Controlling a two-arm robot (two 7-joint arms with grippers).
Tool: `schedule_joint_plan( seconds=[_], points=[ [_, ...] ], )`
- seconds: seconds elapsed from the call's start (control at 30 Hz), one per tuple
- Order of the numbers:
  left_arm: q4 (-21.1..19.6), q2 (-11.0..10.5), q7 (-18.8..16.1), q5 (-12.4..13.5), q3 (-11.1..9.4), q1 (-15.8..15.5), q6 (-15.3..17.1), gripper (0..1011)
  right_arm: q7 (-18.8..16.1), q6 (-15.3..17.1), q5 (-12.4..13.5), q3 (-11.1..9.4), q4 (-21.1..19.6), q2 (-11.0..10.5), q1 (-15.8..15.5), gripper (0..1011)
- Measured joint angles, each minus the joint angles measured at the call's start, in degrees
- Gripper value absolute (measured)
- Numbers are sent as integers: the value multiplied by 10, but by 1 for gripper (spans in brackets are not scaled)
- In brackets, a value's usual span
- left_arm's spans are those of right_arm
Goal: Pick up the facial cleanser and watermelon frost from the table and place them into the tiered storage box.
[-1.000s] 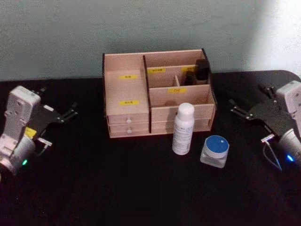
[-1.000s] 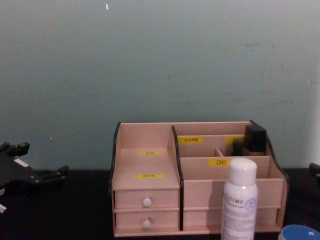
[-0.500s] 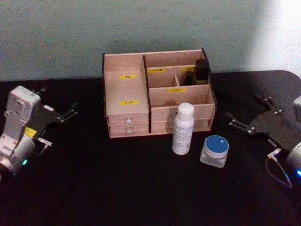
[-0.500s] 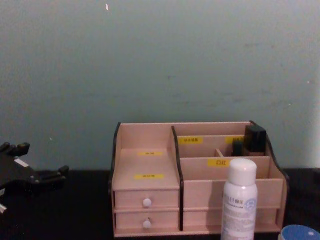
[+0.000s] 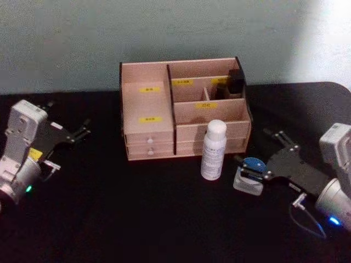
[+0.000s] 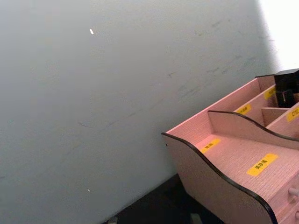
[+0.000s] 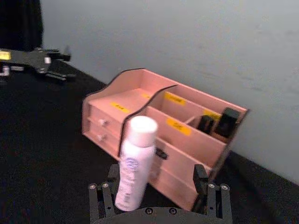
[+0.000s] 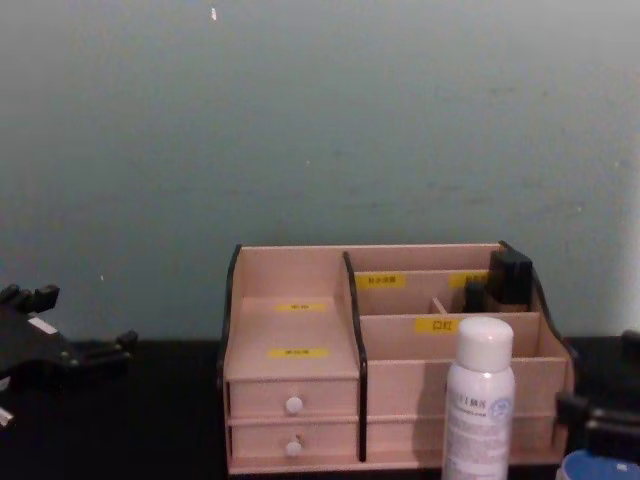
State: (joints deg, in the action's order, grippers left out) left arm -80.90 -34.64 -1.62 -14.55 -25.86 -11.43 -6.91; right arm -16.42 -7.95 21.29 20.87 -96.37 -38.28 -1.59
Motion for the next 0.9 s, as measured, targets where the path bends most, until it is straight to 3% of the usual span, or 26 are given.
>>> schedule_joint_plan(
  seconds=[0.4,0.9],
  points=[
    [0,0,0,0,0,0,0,1001,-45,11,-11,18,36,34,28,1002],
    [0,0,0,0,0,0,0,1001,-79,34,-13,17,92,79,67,1003]
  ],
)
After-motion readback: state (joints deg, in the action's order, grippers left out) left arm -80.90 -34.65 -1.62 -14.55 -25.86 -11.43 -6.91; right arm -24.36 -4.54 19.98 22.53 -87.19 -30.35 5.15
